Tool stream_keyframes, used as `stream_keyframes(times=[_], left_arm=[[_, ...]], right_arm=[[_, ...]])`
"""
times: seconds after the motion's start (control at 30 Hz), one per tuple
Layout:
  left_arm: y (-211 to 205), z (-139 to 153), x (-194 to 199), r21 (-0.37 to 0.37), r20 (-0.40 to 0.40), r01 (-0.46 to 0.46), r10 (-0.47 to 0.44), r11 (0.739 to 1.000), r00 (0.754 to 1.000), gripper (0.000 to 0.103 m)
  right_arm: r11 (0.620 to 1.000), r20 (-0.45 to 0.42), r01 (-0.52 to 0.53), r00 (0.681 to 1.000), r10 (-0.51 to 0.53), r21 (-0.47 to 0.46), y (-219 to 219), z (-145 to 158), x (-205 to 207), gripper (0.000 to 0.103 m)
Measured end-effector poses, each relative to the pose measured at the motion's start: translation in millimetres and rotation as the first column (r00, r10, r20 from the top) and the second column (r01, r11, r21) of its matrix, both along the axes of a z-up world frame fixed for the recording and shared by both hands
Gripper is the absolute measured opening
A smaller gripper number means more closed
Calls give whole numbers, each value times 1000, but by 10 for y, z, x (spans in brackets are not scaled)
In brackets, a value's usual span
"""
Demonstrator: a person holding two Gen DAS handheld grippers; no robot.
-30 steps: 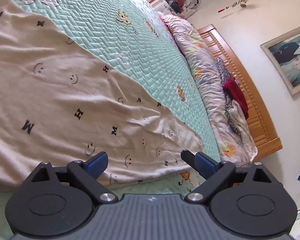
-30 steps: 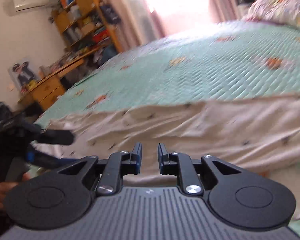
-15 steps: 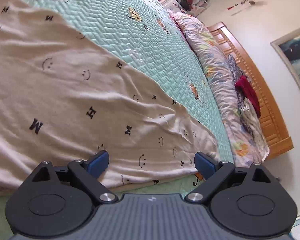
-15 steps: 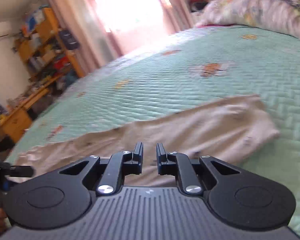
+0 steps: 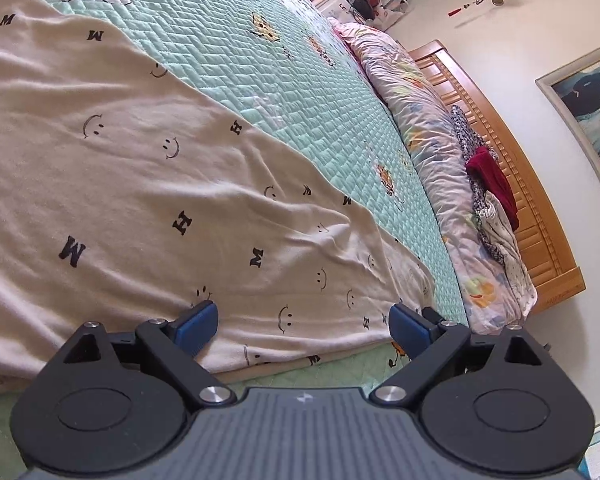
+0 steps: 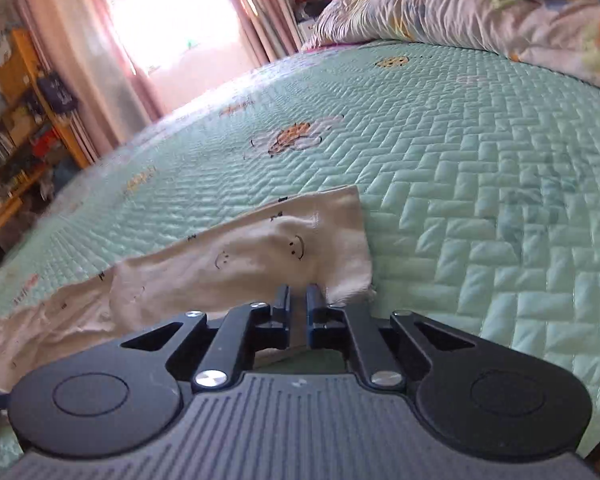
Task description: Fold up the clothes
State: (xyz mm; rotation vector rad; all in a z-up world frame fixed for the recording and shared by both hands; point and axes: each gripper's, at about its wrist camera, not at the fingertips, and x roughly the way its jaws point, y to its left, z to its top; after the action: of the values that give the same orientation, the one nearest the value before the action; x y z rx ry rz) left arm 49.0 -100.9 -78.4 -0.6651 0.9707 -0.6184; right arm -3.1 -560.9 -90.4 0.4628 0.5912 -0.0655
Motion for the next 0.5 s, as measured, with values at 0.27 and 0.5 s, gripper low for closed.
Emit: stream_keyframes(times=[0.27, 0.5], left_arm=[[-15, -2, -13, 6, 12, 5, -5, 1000, 1000, 95], [5, -10, -26, -3, 16, 11, -11, 1000, 1000, 95]], right_arm=[[997, -26, 2, 1000, -4, -74, 71, 92, 524, 8], [990, -37, 67, 997, -72, -126, 194, 302, 727, 13]])
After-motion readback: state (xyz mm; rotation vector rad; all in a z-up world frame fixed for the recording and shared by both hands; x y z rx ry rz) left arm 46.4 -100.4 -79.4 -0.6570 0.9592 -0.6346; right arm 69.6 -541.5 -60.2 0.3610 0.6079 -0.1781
